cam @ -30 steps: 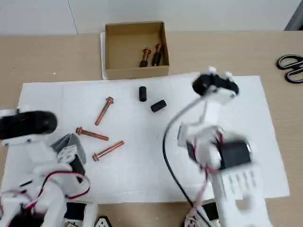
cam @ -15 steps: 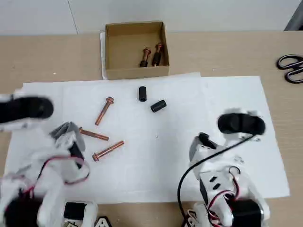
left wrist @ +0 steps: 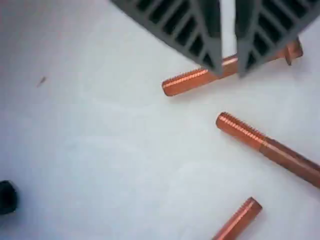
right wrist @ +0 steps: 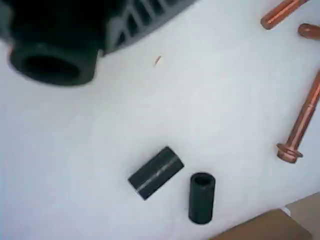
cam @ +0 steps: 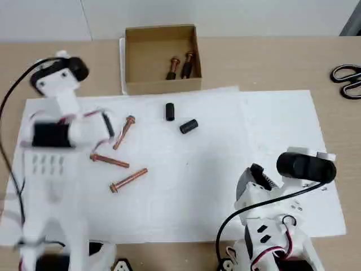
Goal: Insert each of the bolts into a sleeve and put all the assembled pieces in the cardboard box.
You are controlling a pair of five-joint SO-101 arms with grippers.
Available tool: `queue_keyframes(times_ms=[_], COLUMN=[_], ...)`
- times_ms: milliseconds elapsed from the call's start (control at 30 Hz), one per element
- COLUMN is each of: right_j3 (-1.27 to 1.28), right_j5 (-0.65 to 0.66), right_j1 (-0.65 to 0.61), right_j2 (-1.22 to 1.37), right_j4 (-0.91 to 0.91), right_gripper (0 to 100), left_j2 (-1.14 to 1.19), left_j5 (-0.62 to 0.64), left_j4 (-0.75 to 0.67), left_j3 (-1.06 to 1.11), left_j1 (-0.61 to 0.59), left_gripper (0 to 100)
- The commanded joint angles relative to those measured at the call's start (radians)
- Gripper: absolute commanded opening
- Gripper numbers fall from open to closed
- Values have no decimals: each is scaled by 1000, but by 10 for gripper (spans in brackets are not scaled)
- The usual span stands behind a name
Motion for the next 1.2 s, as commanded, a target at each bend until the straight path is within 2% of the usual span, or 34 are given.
queue_keyframes(times_ms=[0,67,233,333,467,733,933,1167], right_j3=[0,0,0,0,2,2,3,3], right_j5=[9,8,8,8,9,11,11,11], right_j1=[13,13,15,21,94,113,114,114], right_j2=[2,1,-1,-1,1,7,7,7], right_j4=[-22,-22,-22,-22,-22,-22,-22,-22], right_gripper=[3,3,3,3,3,3,3,3], left_j2=[186,265,410,459,516,687,752,807], left_j5=[-9,-68,-311,-430,-594,-655,-661,-661], left_j4=[41,41,41,41,41,34,32,32], left_j3=[-196,-275,-409,-418,-418,-432,-556,-633], left_j1=[0,-2,-2,-3,-23,-15,2,29], left_gripper=[6,6,6,6,6,7,9,73])
